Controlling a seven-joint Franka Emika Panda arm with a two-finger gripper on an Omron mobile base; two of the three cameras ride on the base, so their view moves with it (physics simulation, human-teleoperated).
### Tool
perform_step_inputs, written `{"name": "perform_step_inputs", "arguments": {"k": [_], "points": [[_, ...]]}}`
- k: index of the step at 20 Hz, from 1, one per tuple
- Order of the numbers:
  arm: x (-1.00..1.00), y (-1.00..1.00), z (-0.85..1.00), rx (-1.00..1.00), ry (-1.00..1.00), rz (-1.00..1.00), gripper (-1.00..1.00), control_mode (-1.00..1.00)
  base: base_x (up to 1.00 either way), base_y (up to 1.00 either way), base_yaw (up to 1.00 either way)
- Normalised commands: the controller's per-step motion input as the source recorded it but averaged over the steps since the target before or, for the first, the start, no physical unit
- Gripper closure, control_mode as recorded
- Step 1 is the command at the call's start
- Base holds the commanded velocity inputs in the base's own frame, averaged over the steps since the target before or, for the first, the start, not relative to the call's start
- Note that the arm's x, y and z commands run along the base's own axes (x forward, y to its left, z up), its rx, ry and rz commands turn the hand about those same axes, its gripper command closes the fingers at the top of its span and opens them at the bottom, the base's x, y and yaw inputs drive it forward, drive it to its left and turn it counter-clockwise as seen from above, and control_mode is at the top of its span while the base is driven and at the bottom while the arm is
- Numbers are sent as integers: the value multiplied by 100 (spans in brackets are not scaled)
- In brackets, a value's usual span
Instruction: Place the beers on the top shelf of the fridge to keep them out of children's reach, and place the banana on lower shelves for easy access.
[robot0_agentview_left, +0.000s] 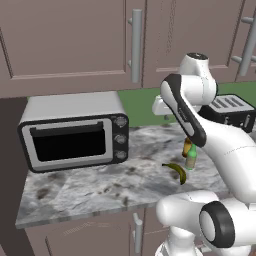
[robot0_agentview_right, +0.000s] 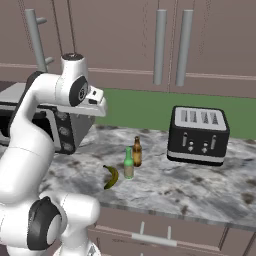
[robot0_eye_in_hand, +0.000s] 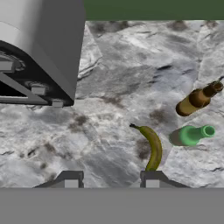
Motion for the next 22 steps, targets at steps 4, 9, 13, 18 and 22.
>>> {"name": "perform_step_inputs", "arguments": {"k": [4, 9, 13, 18, 22], "points": [[-17, -1, 0, 0, -14, 0, -100, -100, 0, 0, 0], [-25, -17, -13, 0, -28, 0, -100, -100, 0, 0, 0], [-29, -26, -24, 0, -31, 0, -100, -100, 0, 0, 0], [-7, -11, -22, 0, -1, 0, -100, -100, 0, 0, 0], [0, 0, -10, -2, 21, 0, -100, -100, 0, 0, 0]]}}
